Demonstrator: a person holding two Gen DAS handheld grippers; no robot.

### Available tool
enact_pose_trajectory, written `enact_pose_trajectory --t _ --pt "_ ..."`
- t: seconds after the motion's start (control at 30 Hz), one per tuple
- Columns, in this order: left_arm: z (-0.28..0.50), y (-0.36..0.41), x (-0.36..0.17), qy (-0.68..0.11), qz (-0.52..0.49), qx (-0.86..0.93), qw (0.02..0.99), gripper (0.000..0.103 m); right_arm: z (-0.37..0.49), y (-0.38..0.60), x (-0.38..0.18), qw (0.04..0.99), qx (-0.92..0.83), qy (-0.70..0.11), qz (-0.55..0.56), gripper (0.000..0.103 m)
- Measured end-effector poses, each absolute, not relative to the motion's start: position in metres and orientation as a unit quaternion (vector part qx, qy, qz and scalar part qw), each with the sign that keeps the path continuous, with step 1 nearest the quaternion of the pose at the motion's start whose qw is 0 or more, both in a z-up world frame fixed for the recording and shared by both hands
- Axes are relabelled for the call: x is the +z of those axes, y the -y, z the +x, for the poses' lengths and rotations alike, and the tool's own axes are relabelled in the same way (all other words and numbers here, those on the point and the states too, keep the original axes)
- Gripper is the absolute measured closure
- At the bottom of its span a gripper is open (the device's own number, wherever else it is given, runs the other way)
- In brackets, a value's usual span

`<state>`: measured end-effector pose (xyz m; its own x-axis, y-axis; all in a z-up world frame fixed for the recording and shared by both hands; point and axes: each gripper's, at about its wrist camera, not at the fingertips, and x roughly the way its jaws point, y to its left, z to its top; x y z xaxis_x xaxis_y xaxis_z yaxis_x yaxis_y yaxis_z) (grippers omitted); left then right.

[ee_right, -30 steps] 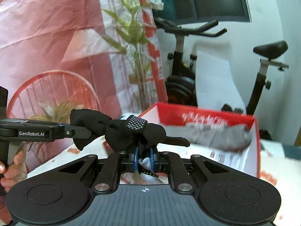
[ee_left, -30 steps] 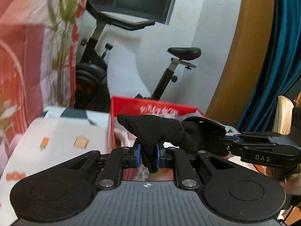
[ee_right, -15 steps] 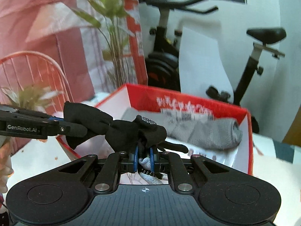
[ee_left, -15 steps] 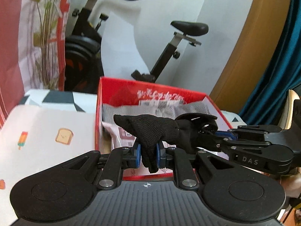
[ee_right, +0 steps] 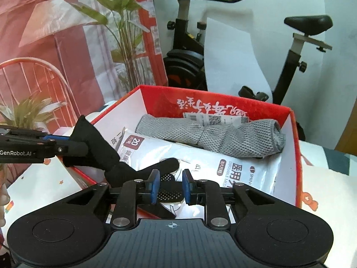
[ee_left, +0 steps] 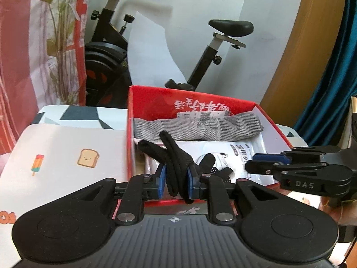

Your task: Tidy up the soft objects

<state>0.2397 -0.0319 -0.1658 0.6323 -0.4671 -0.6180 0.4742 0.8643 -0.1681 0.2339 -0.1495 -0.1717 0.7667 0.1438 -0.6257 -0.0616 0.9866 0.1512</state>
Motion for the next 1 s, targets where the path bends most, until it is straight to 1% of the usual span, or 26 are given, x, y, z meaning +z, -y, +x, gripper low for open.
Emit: enact_pose_trajectory --t 0.03,0.1,0.13,0.17,0.33,0.6,0.77,1.0 --pt "0.238 0.031 -0.165 -0.338 0.006 -0.257 0.905 0.078 0.23 0.149 -0.17 0.94 0.053 -0.331 0.058 0.082" --pt "0.232 0.027 -0.162 -0.327 0.006 -0.257 0.909 0.071 0.222 0.149 -0.168 0.944 0.054 -0.321 0.056 0.082" --pt "0.229 0.027 -0.161 -0.323 0.008 -0.257 0.911 0.064 0.218 0.148 -0.167 0.945 0.056 -0.317 0.056 0.082" --pt "0.227 0.026 -0.159 -0.317 0.01 -0.257 0.913 0.059 0.215 0.148 -0.166 0.946 0.057 -0.314 0.057 0.082" --pt "0.224 0.021 -0.151 -0.3 0.023 -0.239 0.923 0.059 0.202 0.145 -0.165 0.948 0.057 -0.306 0.065 0.082" --pt "0.213 -0.005 -0.144 -0.283 -0.016 -0.212 0.935 0.059 0.173 0.136 -0.16 0.956 0.061 -0.279 0.065 0.082" --pt "0.194 -0.02 -0.166 -0.31 -0.028 -0.211 0.927 0.06 0.157 0.123 -0.172 0.955 0.073 -0.281 0.06 0.082" --pt "0.181 -0.025 -0.212 -0.368 -0.03 -0.206 0.906 0.06 0.152 0.112 -0.205 0.941 0.081 -0.324 0.061 0.082"
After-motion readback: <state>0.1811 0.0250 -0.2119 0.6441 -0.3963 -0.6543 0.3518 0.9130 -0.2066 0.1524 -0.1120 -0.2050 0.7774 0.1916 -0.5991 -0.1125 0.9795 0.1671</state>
